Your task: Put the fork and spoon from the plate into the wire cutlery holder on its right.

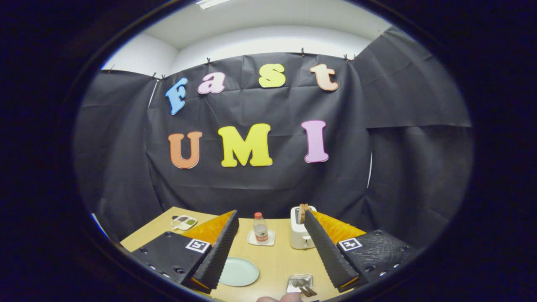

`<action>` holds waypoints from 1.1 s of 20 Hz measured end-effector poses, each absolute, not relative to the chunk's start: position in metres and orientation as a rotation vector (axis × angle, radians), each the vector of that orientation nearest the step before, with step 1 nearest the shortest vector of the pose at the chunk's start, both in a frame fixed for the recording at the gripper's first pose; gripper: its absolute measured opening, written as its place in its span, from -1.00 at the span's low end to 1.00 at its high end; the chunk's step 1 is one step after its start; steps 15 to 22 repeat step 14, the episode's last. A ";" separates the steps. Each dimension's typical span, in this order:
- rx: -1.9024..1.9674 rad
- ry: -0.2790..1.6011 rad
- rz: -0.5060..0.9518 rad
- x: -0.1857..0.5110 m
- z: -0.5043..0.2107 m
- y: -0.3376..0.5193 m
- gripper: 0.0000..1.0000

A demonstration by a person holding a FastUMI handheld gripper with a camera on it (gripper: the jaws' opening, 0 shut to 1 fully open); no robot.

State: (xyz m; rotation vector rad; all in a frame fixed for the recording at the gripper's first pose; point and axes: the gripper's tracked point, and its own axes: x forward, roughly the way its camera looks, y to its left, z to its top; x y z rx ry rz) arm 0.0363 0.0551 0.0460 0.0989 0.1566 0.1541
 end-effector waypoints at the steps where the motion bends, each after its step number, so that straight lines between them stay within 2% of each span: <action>1: 0.107 0.161 0.149 0.035 0.045 0.058 0.91; 11: 0.125 0.108 0.155 0.021 0.063 0.094 0.91; 22: 0.101 0.088 0.155 0.015 0.069 0.097 0.90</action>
